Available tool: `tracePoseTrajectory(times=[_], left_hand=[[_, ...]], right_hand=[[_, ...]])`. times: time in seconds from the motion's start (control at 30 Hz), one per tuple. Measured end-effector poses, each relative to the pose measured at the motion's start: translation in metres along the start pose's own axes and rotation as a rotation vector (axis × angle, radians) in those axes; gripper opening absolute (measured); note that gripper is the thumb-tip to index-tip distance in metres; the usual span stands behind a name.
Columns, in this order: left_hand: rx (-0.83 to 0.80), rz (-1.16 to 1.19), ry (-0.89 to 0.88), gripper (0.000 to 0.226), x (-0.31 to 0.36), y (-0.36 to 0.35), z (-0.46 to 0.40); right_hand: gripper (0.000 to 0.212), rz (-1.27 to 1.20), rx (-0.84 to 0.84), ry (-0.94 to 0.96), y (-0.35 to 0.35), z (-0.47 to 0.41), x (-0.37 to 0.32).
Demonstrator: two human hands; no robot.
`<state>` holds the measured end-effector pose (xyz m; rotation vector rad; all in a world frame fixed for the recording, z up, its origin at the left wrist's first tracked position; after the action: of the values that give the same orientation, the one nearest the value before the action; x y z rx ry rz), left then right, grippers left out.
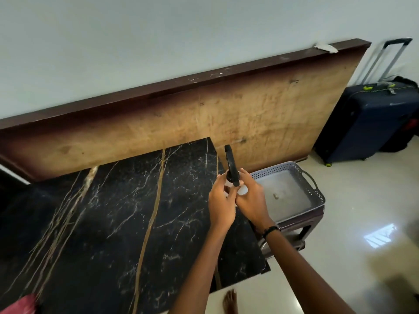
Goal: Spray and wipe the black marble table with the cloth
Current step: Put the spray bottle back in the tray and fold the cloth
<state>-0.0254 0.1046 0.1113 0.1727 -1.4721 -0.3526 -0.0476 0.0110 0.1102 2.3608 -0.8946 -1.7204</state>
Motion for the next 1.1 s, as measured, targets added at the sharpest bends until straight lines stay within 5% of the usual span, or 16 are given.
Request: tracePoseTrajectory(times=[0.3,0.53,1.1], left_hand=[[-0.350,0.295,0.468,0.063,-0.057,-0.083,-0.036],[-0.397,0.369,0.751,0.064,-0.101,-0.156,-0.052],[-0.355,0.224,0.942,0.060,-0.163,-0.230,-0.073]], right_hand=[[0.039,0.101,-0.092,-0.219,0.034,-0.033,0.118],[0.042,0.133,-0.165,-0.319,0.042,-0.031,0.221],[0.038,-0.013,-0.147,-0.444,0.017,-0.007,0.321]])
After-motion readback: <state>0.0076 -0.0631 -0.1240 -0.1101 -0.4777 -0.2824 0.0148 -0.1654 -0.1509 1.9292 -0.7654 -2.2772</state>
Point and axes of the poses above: each hand's wrist, its own z-axis away from the middle knuckle, its own y-axis out of the back of the hand, x = y × z, the point moved 3 cm from there along -z, towards the middle knuckle, and after that the axes turned 11 degrees about y, right-handed, at the moved point
